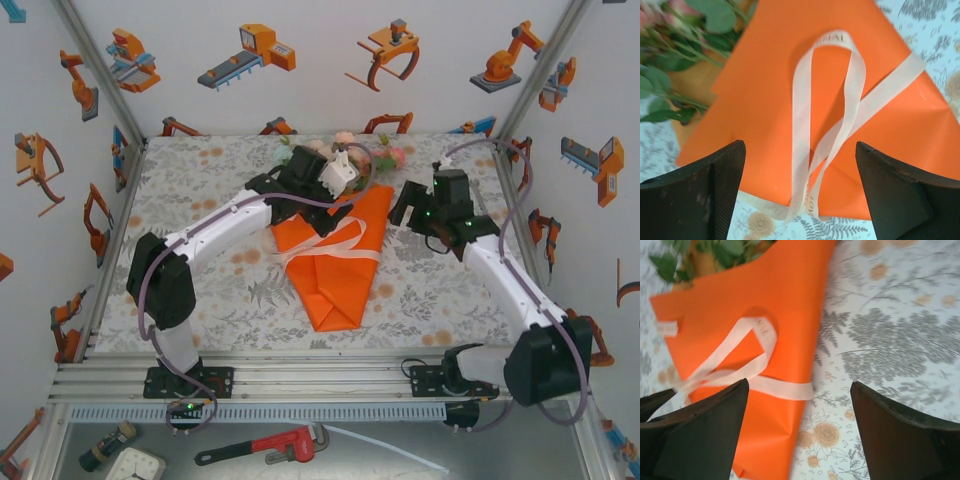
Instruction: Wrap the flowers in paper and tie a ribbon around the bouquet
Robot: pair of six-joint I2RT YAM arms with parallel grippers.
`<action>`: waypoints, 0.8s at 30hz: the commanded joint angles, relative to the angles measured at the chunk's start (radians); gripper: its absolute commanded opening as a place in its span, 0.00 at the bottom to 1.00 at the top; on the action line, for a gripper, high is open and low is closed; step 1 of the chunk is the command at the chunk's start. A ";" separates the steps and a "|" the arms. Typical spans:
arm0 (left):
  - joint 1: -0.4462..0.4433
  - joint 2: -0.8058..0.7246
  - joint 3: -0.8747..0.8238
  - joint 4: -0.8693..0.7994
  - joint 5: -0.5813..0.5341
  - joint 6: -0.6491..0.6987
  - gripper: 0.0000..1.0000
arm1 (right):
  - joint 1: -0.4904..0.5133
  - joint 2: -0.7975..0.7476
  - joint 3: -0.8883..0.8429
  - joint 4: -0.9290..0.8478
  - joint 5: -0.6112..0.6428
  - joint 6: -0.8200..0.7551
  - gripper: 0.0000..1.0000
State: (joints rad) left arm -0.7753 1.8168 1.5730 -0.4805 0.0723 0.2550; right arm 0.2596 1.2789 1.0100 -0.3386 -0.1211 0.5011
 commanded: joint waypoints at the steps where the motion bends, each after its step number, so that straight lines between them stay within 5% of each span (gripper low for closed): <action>1: 0.021 -0.022 -0.068 -0.002 0.088 -0.075 0.82 | 0.047 0.100 0.110 0.045 -0.209 -0.152 0.72; 9: 0.167 -0.294 -0.352 0.209 0.011 -0.407 0.85 | 0.214 0.541 0.447 -0.037 -0.026 -0.636 0.71; 15: 0.256 -0.488 -0.538 0.234 -0.008 -0.546 0.88 | 0.227 0.817 0.699 -0.248 -0.034 -0.795 0.71; 19: 0.276 -0.525 -0.574 0.227 0.007 -0.555 0.90 | 0.231 0.887 0.771 -0.338 -0.154 -0.793 0.46; 24: 0.279 -0.487 -0.556 0.234 0.025 -0.552 0.92 | 0.235 0.828 0.767 -0.284 -0.141 -0.740 0.00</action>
State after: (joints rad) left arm -0.5022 1.3140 1.0092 -0.2642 0.0738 -0.2687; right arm 0.4915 2.1784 1.7374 -0.6106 -0.2371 -0.2478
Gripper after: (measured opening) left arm 0.913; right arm 0.041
